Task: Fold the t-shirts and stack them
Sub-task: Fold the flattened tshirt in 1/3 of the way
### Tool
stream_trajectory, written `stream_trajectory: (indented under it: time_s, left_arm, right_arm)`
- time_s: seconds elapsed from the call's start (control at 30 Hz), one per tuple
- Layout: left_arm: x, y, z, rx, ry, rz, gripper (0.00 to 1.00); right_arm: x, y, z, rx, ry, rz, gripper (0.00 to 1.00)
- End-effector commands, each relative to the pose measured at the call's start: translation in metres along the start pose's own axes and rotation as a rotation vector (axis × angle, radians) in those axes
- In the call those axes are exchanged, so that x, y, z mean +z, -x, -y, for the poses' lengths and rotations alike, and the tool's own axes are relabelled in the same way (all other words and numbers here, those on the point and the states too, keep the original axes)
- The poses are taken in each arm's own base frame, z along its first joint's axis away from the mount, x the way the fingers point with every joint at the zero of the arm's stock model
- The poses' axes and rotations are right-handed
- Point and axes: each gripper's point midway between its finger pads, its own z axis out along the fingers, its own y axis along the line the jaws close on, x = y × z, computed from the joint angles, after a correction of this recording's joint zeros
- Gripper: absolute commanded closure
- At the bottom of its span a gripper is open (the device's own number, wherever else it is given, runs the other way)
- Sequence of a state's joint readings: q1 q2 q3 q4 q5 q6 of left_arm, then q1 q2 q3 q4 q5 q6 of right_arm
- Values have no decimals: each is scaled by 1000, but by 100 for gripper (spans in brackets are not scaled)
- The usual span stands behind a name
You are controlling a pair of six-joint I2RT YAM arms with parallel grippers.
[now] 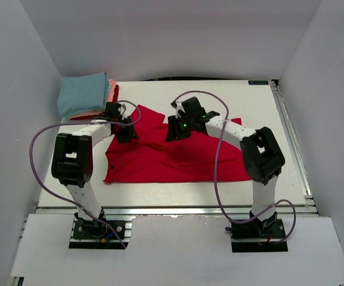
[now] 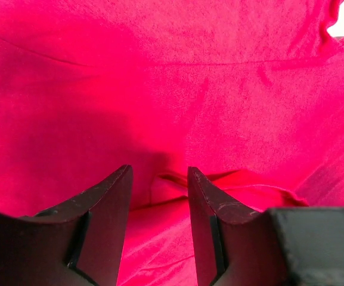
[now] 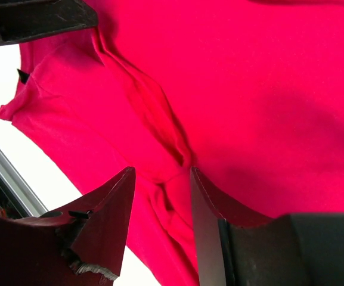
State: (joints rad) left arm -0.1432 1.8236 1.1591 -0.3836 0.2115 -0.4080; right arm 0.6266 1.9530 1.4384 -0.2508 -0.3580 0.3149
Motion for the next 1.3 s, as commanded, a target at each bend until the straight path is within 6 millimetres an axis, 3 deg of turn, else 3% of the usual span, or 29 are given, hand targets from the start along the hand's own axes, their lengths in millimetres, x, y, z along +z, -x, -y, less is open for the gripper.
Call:
stream_trajectory:
  time_s: [0.0,0.6,0.8,0.9,0.97,1.0,1.03,1.1,1.27]
  left_arm:
    - [-2,11,10,5,-47,20,47]
    - [10,-2,11,-22,-73,-33,58]
    - [10,3,16,-21,-92,-21,74]
    - [10,3,16,-20,-93,-23,77]
    - [10,4,17,-20,-96,-21,80]
    - [9,5,18,-19,-98,-20,82]
    - [9,6,19,-17,-101,-20,91]
    - [5,11,23,-3,-108,-7,100]
    - [-13,26,30,43,-95,27,100]
  right_arm:
    - [2,20,-16,-30,43,47,51]
    - [34,-16,-4,-45,3,-52,48]
    - [42,-29,5,-44,-25,-87,51]
    - [46,-29,7,-44,-26,-82,64]
    - [49,-28,7,-45,-24,-79,94]
    - [48,-25,8,-47,-34,-68,100]
    - [47,-23,6,-53,-32,-60,100]
    - [43,-16,2,-61,-37,-34,100]
    - [29,-2,-11,-93,-20,8,100]
